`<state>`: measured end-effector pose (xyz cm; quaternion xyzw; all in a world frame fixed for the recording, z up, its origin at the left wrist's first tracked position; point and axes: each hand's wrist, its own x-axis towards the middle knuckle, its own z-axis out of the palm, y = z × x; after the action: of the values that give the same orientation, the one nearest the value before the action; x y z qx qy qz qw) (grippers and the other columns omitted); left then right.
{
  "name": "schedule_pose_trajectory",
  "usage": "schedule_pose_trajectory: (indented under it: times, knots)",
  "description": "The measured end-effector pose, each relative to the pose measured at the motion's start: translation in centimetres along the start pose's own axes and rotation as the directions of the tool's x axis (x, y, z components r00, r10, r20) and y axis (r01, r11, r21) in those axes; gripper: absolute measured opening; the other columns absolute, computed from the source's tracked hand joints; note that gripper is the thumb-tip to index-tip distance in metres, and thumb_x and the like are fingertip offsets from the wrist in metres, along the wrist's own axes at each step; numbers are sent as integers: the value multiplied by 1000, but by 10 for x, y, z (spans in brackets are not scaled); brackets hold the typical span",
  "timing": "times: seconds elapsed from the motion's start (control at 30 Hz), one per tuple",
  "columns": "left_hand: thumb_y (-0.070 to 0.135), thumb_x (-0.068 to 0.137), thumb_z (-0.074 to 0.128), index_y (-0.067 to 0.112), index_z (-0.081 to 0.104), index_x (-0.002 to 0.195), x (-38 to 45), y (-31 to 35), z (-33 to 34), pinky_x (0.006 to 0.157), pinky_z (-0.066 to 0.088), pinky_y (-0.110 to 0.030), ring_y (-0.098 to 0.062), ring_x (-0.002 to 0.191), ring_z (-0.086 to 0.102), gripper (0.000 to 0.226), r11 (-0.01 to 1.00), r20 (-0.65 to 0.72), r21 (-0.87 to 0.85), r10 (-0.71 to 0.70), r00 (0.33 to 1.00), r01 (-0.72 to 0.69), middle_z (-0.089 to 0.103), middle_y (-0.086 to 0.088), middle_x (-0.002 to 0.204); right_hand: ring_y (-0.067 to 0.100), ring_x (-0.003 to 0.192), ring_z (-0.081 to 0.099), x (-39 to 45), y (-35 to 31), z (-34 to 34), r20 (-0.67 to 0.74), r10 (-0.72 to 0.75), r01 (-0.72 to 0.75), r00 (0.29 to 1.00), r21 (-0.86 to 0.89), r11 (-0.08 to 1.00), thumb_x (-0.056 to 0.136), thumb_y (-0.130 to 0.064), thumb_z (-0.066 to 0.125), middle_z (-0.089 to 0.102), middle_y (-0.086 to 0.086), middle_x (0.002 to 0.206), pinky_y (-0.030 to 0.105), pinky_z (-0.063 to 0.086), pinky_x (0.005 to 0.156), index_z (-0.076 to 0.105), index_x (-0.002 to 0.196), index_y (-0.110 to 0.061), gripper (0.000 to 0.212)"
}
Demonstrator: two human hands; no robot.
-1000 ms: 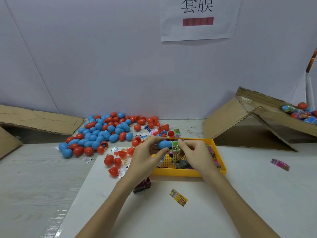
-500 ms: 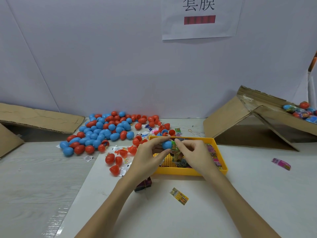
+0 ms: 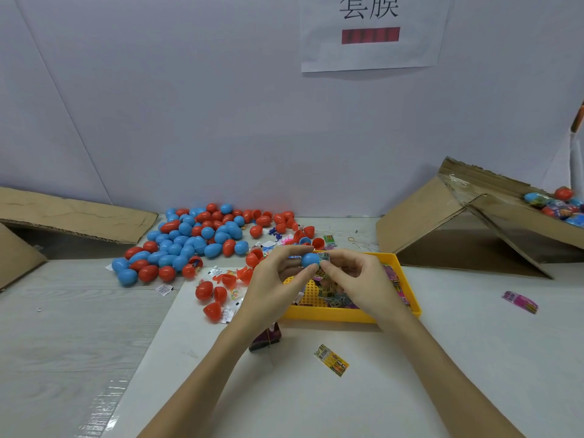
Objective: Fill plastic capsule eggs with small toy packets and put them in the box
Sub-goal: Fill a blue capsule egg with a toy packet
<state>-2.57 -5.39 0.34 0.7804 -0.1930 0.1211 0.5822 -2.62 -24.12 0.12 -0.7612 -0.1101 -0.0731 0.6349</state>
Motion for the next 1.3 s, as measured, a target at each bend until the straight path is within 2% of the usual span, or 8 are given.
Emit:
schedule_pose_trajectory:
  times: [0.13,0.27,0.47,0.73,0.87,1.03,1.17,1.3]
  knots:
    - [15,94,71,15,67,125,0,-1,2,93,59,-30,-6,106,70,31,1000,-44,13,-1,999,1,72,6,117,7,92,74,-1,-2,0,2,-47,47,999,-16,999,96,-24,73,78,-10,98,18,56,72,76,117,-22,21]
    - [15,94,71,17,67,125,1,0,1,94,58,-29,-3,105,70,31,1000,-55,24,-15,998,17,72,11,114,2,95,72,-1,-2,1,-54,-96,94,994,-44,995,93,-26,77,77,-20,99,13,55,76,73,109,-40,22]
    - [10,95,69,13,66,128,1,1,0,96,58,-32,-7,109,69,33,1000,-43,20,-19,999,20,71,4,120,2,94,73,-1,-1,3,-95,-141,136,985,-61,989,91,-28,78,76,-21,96,14,56,78,71,100,-47,22]
    - [8,96,68,11,65,131,0,2,0,97,58,-34,-9,112,68,35,1000,-39,24,9,999,-8,70,2,123,2,95,72,-3,-4,4,-83,-130,124,988,-71,990,90,-31,79,76,-21,98,16,58,80,72,103,-46,21]
    - [11,93,72,12,67,128,-2,3,2,94,59,-33,-7,107,70,35,999,-97,-11,37,995,-38,73,5,117,3,96,72,-5,-9,4,-77,-120,114,990,-72,991,91,-32,78,77,-20,97,16,57,79,75,108,-40,19]
    - [22,89,76,15,65,135,-5,4,6,94,59,-32,-10,112,70,48,994,-104,-34,96,990,-100,71,5,124,2,93,73,-9,-23,4,-82,-69,71,994,24,997,88,-36,77,78,-17,95,14,57,74,76,103,-39,15]
    - [24,90,76,22,61,140,-4,6,6,91,59,-28,-14,115,67,53,983,-81,9,184,980,-184,66,9,132,7,95,75,-13,-28,6,-50,49,-39,998,194,980,84,-41,76,80,-5,99,18,57,73,78,110,-23,31]
    - [23,95,70,26,55,145,-2,4,3,92,58,-26,-16,120,63,52,977,-50,18,211,976,-210,64,10,132,19,103,76,-13,-31,12,3,208,-191,978,407,893,80,-37,77,80,5,108,24,60,79,79,112,-14,39]
